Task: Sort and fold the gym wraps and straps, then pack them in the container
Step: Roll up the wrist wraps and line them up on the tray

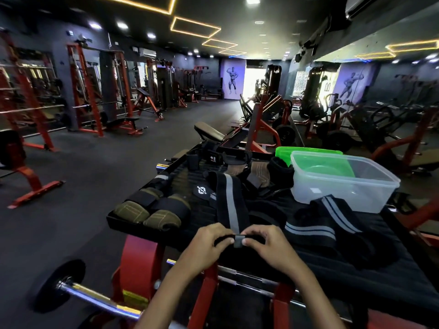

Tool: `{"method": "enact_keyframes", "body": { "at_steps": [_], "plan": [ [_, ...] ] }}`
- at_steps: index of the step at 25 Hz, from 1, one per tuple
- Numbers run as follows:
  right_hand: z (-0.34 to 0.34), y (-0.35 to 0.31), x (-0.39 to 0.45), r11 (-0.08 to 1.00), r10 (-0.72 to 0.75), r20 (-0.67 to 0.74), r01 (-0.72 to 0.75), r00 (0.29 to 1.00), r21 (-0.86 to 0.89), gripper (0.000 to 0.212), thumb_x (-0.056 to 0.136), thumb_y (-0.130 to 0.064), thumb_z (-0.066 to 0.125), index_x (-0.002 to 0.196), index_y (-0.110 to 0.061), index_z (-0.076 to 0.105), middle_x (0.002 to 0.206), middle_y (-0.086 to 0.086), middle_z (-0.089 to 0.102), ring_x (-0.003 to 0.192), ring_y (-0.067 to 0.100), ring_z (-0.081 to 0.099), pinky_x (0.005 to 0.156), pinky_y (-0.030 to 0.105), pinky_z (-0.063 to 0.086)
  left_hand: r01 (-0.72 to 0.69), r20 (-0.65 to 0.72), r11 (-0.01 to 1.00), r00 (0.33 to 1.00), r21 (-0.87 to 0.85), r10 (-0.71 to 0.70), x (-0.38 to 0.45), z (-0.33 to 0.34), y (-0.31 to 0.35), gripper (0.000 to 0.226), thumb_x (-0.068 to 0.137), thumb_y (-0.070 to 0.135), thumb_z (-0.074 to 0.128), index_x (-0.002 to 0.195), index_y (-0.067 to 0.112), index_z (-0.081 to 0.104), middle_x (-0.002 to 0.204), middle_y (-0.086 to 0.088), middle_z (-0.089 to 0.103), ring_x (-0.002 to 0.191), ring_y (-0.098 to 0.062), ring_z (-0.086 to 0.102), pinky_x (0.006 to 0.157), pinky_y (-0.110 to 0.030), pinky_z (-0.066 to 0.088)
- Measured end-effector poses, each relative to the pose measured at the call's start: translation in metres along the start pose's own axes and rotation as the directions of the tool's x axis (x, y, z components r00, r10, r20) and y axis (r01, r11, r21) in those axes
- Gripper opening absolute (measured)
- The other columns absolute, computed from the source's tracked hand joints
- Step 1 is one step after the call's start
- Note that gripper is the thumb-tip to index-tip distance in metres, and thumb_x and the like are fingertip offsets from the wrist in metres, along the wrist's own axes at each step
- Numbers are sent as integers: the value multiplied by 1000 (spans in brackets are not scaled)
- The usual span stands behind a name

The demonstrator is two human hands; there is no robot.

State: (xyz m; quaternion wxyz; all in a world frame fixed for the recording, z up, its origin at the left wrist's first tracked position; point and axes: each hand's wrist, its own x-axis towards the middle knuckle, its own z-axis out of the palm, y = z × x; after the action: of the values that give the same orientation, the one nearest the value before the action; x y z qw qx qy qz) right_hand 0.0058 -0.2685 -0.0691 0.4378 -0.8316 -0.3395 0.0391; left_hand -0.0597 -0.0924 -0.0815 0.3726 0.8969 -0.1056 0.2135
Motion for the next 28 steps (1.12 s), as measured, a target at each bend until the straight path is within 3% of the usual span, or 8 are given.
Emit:
{"method": "enact_keyframes", "body": {
  "at_steps": [2, 4, 7, 10, 15, 19, 25, 28],
  "plan": [
    [2, -3, -1, 1000, -16, -38, 15, 999, -22, 2, 82, -18, 69, 83, -19, 71, 79, -8, 67, 80, 2, 61, 72, 10, 43, 24, 3, 998, 1000, 53, -24, -2, 1, 0, 29, 89, 24, 51, 104, 5, 67, 93, -2, 61, 88, -4, 54, 78, -3, 34],
    [4, -4, -1, 997, -34, -51, 31, 998, -65, 12, 86, -25, 65, 78, -16, 66, 76, -5, 61, 75, 5, 56, 68, 13, 40, 50, -2, 995, 999, 86, -50, -3, 3, 1, 24, 96, 23, 44, 105, 7, 59, 94, 3, 51, 91, -8, 49, 78, -8, 32],
    [4, -5, 2, 976, -74, 33, 79, 997, -204, 31, 96, -29, 48, 66, -18, 46, 69, -6, 43, 72, 5, 42, 66, 15, 33, 80, 57, 988, 994, 135, -89, -4, 3, 6, 18, 99, 26, 39, 106, 13, 49, 98, 5, 48, 96, -11, 46, 82, -21, 35],
    [4, -4, 4, 981, 1, 86, 16, 996, -195, 37, 98, -28, 43, 62, -20, 36, 66, -6, 38, 69, 4, 38, 68, 19, 31, 75, 159, 959, 980, 273, -122, -3, 1, 8, 25, 99, 34, 38, 113, 15, 45, 109, 3, 51, 104, -13, 47, 86, -31, 40],
    [5, -4, -1, 992, -45, 90, 55, 995, -112, 7, 92, -31, 53, 91, -26, 49, 90, -2, 56, 89, 9, 49, 80, 25, 40, 3, 226, 903, 968, 429, -110, -3, -1, 11, 27, 101, 36, 30, 101, 12, 43, 102, -6, 50, 97, -22, 47, 78, -31, 34],
    [9, -3, 2, 966, -20, 102, 45, 995, -254, 16, 98, -33, 40, 86, -25, 47, 83, -6, 51, 84, 6, 43, 80, 31, 41, -54, 288, 906, 955, 419, -76, 1, -5, 16, 28, 101, 34, 30, 100, 10, 45, 104, -9, 53, 99, -24, 47, 80, -31, 32],
    [7, -5, -1, 968, -79, 30, 83, 996, -239, 29, 85, -55, 44, 84, -27, 54, 80, -5, 52, 82, 4, 45, 74, 16, 35, 67, 375, 972, 915, 224, -149, 7, -16, 0, 28, 101, 39, 29, 89, 17, 41, 96, -9, 57, 93, -25, 54, 82, -38, 41],
    [9, -5, 2, 965, -68, -2, 65, 998, -254, 27, 91, -46, 47, 74, -26, 50, 72, -7, 49, 75, 4, 44, 70, 20, 35, 33, 325, 990, 943, 137, -77, 7, -15, -4, 28, 100, 37, 35, 102, 13, 50, 101, -3, 54, 98, -18, 51, 86, -38, 42]
  ]
}}
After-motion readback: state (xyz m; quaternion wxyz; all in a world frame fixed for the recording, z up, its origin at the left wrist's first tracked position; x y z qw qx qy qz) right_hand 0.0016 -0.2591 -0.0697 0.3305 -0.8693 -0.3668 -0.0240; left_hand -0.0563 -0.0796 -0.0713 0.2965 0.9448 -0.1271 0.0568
